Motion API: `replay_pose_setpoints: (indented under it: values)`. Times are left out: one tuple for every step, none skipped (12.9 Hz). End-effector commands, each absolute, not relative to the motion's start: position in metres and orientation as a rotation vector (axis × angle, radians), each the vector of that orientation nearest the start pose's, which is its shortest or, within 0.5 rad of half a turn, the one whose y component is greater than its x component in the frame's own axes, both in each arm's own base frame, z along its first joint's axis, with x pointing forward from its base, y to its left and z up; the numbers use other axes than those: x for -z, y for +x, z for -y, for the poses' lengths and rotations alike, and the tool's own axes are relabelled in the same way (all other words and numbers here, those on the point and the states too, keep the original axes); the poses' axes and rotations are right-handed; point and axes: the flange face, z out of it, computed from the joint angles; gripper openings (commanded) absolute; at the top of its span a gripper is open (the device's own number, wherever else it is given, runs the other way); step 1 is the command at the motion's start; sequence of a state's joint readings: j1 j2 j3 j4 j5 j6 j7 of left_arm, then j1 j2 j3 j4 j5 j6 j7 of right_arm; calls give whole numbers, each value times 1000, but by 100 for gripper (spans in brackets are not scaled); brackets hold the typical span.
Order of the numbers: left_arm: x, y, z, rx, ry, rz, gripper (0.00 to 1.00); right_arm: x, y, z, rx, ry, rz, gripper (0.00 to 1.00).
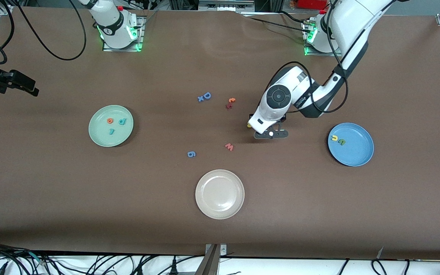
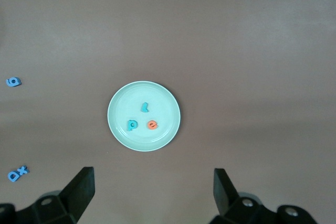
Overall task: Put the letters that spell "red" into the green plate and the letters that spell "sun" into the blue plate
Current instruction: 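Move the left gripper over to the yellow z letter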
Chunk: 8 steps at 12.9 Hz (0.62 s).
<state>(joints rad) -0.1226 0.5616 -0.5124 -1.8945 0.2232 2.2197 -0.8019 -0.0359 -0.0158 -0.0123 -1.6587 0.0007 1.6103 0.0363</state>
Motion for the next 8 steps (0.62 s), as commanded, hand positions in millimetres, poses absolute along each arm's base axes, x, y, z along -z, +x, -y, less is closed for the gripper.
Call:
replay_pose_setpoints:
  values:
    - [-218, 515, 353, -258, -3144, 128, 80, -593, 546, 26, -43, -3148, -141, 100]
    - [-209, 516, 356, -245, -3166, 133, 80, -594, 547, 26, -36, -3150, -139, 100]
    - [-204, 516, 360, -231, -3186, 136, 80, -593, 547, 27, -43, -3150, -141, 100]
    - [-197, 517, 359, -238, -3188, 151, 80, -594, 547, 26, -44, -3150, -139, 100]
    - [-193, 514, 362, -247, -3185, 154, 80, -595, 547, 24, -36, -3150, -134, 100]
    - [-195, 519, 368, -234, -3198, 155, 80, -595, 547, 23, -39, -3150, -132, 100]
    - [-195, 520, 378, -228, -3206, 136, 80, -595, 547, 23, -39, -3150, -132, 100]
    - [-190, 519, 380, -235, -3205, 131, 80, -596, 547, 23, -36, -3150, -132, 100]
